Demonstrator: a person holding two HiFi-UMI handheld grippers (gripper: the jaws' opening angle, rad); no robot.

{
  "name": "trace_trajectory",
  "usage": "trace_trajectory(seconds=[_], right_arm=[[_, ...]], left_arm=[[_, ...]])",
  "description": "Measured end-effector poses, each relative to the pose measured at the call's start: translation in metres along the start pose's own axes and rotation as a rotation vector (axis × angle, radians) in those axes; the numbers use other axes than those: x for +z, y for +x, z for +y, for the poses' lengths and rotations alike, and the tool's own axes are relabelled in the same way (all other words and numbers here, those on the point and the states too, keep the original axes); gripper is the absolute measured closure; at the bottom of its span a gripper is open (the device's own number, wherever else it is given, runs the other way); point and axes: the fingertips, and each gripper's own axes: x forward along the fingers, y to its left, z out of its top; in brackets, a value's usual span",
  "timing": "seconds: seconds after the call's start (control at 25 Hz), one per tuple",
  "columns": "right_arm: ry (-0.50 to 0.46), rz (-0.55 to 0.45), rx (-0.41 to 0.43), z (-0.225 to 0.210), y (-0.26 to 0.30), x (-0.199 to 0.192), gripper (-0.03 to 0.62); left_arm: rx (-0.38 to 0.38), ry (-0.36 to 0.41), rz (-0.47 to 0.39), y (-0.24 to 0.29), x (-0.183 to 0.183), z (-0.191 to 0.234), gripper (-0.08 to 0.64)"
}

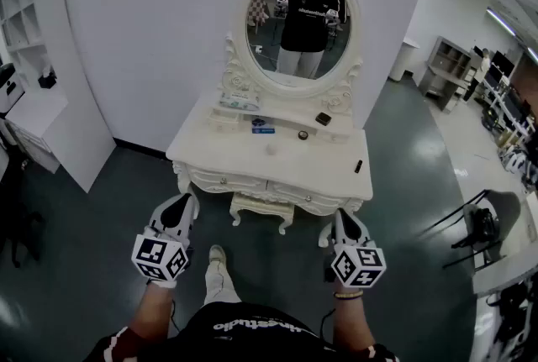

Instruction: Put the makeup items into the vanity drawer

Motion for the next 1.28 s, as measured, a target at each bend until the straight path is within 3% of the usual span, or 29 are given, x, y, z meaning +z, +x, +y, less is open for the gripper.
trace_trajectory(seconds=[0.52, 0.84, 1.04, 1.28], right_arm=[[-0.034, -0.015, -0.005, -0.004, 0.0, 0.009, 0.598], [-0.031, -0.002, 0.035, 0.007, 0.015, 0.001, 0.598], [0.025, 0.016, 0.058, 0.012, 0.032, -0.005, 0.597], [-0.011, 0.029, 0.066, 0.019, 0.056, -0.001, 0.597]], left_arm=[[-0.04, -0.02, -0.015, 0.015, 0.007, -0.016, 0.554], [-0.016, -0.044, -0.007, 0.012, 0.005, -0.005, 0.554], [-0.001, -0.047, 0.003, 0.018, 0.005, 0.006, 0.554], [-0.007, -0.039, 0.008, 0.041, 0.006, 0.016, 0.554]])
